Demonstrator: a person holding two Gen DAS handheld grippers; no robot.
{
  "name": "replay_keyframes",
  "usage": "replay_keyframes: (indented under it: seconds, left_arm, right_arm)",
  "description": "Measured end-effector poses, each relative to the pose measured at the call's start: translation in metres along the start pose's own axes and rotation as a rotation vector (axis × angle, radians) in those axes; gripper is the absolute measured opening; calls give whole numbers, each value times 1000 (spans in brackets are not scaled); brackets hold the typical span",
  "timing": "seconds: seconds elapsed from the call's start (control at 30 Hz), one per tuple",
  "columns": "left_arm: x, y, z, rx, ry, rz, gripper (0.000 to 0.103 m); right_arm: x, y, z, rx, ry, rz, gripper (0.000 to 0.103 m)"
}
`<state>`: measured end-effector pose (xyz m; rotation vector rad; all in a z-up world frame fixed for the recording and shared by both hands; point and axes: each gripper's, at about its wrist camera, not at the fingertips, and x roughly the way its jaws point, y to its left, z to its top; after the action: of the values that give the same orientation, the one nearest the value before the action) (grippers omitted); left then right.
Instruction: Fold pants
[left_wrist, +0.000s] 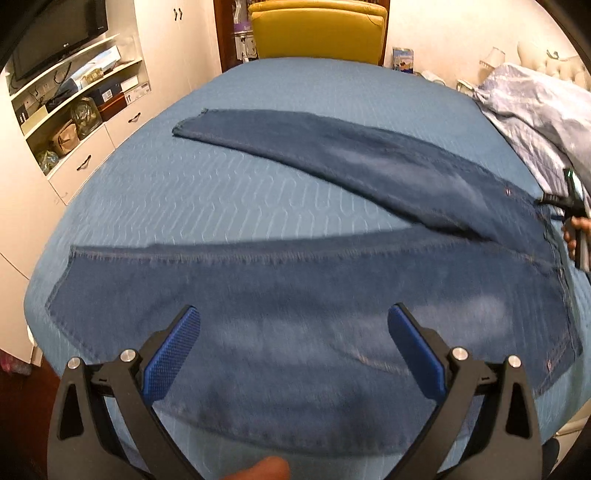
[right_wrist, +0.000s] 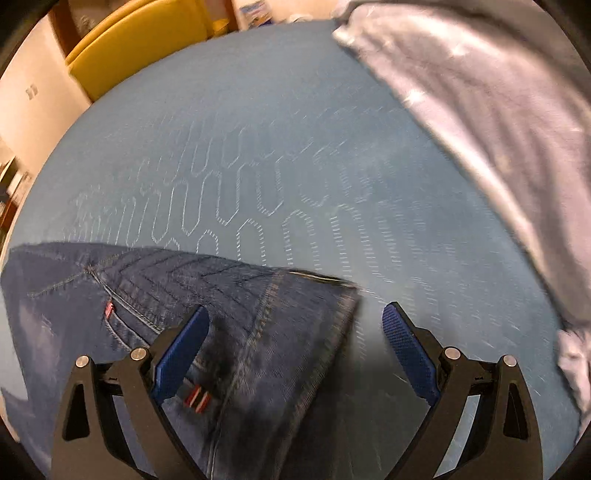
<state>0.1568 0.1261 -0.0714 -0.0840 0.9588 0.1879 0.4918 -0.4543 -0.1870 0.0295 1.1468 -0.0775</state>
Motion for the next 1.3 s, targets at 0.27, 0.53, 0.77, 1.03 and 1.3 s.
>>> replay_keyframes:
  seconds: [0.27,0.53,0.77,1.03,1.3]
  left_arm:
    - [34,6,61,-6,19,-93,102]
    - [86,10,152,-136,45,-296,101]
    - [169,32,219,-487,159,-663,84]
    - [251,37,211,-620,292,-700,54]
    - [280,65,170,-759,332,-717,17]
  right_arm:
    - [-11,0,8,-48,-77,118,21]
    - [-131,32,-38,-187,-308,178,17]
    - [-220,55,-126,-285,-404,283,16]
    - [-249,59,-213,-292,-361,347,16]
    - [-252,59,-212,-286,-340,339,16]
